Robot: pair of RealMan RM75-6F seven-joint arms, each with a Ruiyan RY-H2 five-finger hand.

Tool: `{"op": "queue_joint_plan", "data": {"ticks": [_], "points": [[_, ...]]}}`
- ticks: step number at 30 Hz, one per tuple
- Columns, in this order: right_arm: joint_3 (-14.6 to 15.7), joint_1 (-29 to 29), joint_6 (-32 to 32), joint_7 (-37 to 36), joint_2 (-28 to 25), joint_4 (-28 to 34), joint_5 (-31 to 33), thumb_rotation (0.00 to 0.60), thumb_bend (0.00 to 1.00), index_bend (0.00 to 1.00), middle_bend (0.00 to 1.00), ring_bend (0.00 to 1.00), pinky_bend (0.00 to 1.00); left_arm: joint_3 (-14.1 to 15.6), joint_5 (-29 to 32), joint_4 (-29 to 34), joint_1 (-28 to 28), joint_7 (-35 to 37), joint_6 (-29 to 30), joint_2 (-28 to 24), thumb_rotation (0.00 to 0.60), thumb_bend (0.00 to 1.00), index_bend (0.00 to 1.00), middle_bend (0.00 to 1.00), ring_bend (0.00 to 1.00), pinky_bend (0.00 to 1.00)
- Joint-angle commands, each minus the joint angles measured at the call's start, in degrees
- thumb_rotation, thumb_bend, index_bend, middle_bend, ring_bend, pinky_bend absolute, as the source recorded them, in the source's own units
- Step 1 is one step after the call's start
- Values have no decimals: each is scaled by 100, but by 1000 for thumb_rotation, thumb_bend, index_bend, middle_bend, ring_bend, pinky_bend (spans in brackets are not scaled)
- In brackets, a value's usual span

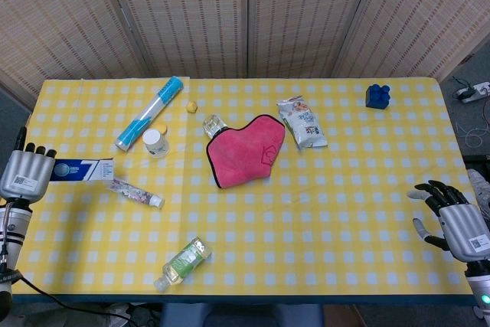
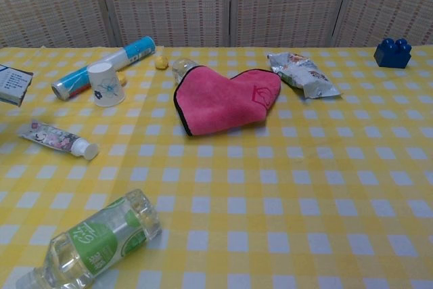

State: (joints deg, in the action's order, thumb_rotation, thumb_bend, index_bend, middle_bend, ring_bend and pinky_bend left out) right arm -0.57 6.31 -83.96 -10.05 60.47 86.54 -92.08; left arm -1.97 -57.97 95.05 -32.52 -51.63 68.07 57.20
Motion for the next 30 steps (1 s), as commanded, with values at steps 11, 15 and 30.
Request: {"op": "queue_joint_plan", "data": {"ticks": [11,15,30], "points": [[8,-9,19,23,-14,18,39,600,326,300,233,135,184,53,-855,985,104,961,-195,85,600,261,452,433,323,11],[10,-18,18,-5,-10,-8,55,600,326,300,233,135,184,95,-801,1231,107,784,-190,300,600,261,448,433,324,11],[19,-46,29,-137,50,-159,104,600,326,300,233,135,184,315,-535,1653,67,161,-238,940,600,261,176,292,305,11]]}}
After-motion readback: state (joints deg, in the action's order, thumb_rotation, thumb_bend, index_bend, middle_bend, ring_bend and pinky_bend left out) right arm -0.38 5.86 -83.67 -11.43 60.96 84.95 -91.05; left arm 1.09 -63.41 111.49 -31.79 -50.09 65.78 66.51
